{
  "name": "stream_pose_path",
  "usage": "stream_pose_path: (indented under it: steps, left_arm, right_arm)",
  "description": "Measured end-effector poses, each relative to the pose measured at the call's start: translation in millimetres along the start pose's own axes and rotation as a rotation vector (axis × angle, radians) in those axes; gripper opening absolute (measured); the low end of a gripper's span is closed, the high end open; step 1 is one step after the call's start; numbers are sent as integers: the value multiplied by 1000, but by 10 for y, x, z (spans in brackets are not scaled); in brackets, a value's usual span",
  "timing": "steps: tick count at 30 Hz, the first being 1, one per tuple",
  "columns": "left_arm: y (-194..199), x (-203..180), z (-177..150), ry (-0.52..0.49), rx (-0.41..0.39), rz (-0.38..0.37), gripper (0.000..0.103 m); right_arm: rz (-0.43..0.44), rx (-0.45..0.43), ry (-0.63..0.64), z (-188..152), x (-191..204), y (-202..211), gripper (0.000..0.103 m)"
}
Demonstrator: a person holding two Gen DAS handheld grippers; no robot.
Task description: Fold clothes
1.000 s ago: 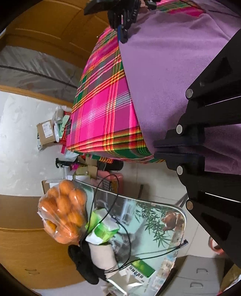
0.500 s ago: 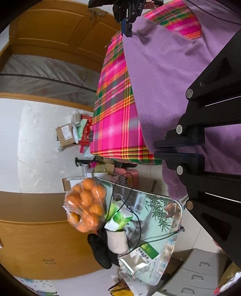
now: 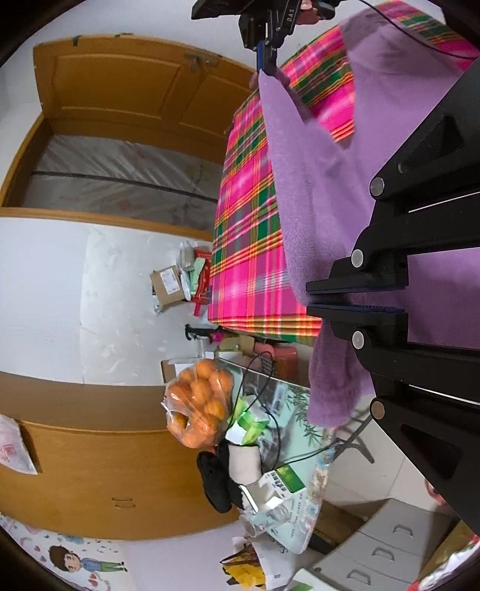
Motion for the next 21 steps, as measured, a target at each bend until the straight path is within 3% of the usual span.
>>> stream_pose_path:
  steps: [7,12,16,21]
  left_arm:
    - [89,-84,-701,17,25,-20,5]
    - [-5,-81,-1202,82,88,-57,6]
    - [17,-83,-1432,136,114,-73,6]
    - [165,-28,-1594,200,101,-67,7]
  right_arm:
    - [47,24,-24,-627,533,95,4]
    - [130,96,-110,-1093,720,-174,4]
    - [165,146,-166,-1340,749,-341,4]
    - [170,145,-208,-1481,726,-297,5]
Point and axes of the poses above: each gripper's, at about its wrist camera, not at the fingertips, and y roughly against the way its jaws point, x to its left, z to its top, the point moved 3 cm from there along -y, roughly the way its jaws point, and after that the axes turned 14 degrees about x, right-handed, at the moved point
